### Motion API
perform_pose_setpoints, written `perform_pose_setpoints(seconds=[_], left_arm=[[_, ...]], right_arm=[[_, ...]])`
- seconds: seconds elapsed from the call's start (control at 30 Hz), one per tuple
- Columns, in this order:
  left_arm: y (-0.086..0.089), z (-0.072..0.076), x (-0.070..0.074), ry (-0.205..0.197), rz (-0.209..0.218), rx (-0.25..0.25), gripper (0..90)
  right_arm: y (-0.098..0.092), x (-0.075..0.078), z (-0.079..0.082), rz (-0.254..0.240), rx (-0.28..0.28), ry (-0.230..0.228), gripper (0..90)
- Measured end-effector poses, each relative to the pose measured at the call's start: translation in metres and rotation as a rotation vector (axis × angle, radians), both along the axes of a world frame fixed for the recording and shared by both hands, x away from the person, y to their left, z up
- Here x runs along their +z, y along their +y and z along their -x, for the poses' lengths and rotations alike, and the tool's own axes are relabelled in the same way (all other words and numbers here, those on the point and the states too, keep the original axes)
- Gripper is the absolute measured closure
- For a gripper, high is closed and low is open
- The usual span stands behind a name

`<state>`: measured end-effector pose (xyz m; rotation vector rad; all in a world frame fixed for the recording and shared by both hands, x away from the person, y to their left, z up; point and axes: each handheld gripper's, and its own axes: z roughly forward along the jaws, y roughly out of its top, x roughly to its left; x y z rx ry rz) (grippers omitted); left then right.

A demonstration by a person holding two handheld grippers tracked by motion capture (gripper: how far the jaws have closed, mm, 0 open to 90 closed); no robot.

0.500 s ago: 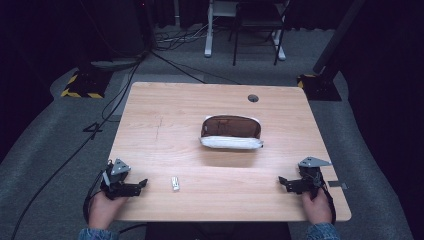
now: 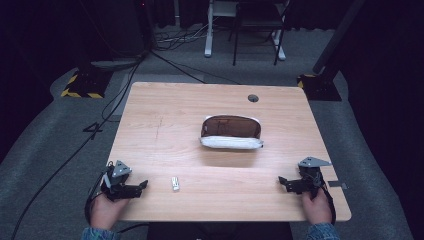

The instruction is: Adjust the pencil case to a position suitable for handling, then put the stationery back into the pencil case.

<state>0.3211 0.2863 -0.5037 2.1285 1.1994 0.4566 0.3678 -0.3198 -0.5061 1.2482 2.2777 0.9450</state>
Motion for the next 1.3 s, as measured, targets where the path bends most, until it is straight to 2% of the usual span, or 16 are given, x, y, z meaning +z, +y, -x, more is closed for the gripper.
perform_pose_setpoints(seconds=[0.23, 0.3, 0.37, 0.4, 0.6, 0.7, 0.9, 0.97, 1.03, 1.1, 1.2, 1.3], left_arm=[[0.001, 0.002, 0.001, -0.019, 0.006, -0.035, 13.9], [0.002, 0.002, 0.002, -0.026, 0.016, -0.03, 13.9], [0.003, 0.002, 0.004, -0.023, 0.039, -0.034, 13.9], [0.002, 0.004, 0.007, -0.039, 0.054, -0.028, 13.9], [0.0, 0.01, 0.017, -0.068, 0.052, -0.039, 13.9], [-0.003, 0.014, 0.02, -0.062, 0.074, -0.046, 13.9], [-0.018, 0.018, 0.028, -0.085, 0.098, -0.128, 13.9], [-0.026, 0.019, 0.028, -0.096, 0.079, -0.172, 13.9], [-0.033, 0.019, 0.029, -0.094, 0.068, -0.193, 13.9], [-0.039, 0.02, 0.029, -0.089, 0.087, -0.21, 13.5], [-0.046, 0.019, 0.028, -0.079, 0.094, -0.228, 13.3], [-0.062, 0.018, 0.026, -0.075, 0.078, -0.267, 13.4]], right_arm=[[0.001, 0.0, 0.0, 0.0, -0.003, 0.0, 0.0], [0.001, 0.0, 0.0, 0.0, -0.003, 0.0, 0.0], [0.001, 0.0, 0.0, 0.0, -0.004, 0.001, 0.0], [0.001, 0.0, 0.0, 0.0, -0.004, 0.001, 0.0], [0.001, 0.0, 0.0, 0.0, -0.004, 0.001, 0.0], [0.001, 0.0, 0.0, 0.0, -0.004, 0.001, 0.0], [0.001, 0.0, 0.0, 0.0, -0.004, 0.001, 0.0], [0.001, 0.0, 0.0, 0.0, -0.003, 0.001, 0.0], [0.001, 0.0, 0.0, 0.0, -0.004, 0.001, 0.0], [0.002, 0.0, 0.0, 0.0, -0.003, 0.001, 0.0], [0.002, 0.0, 0.0, 0.0, -0.003, 0.002, 0.0], [0.002, 0.0, 0.0, 0.0, -0.003, 0.001, 0.0]])
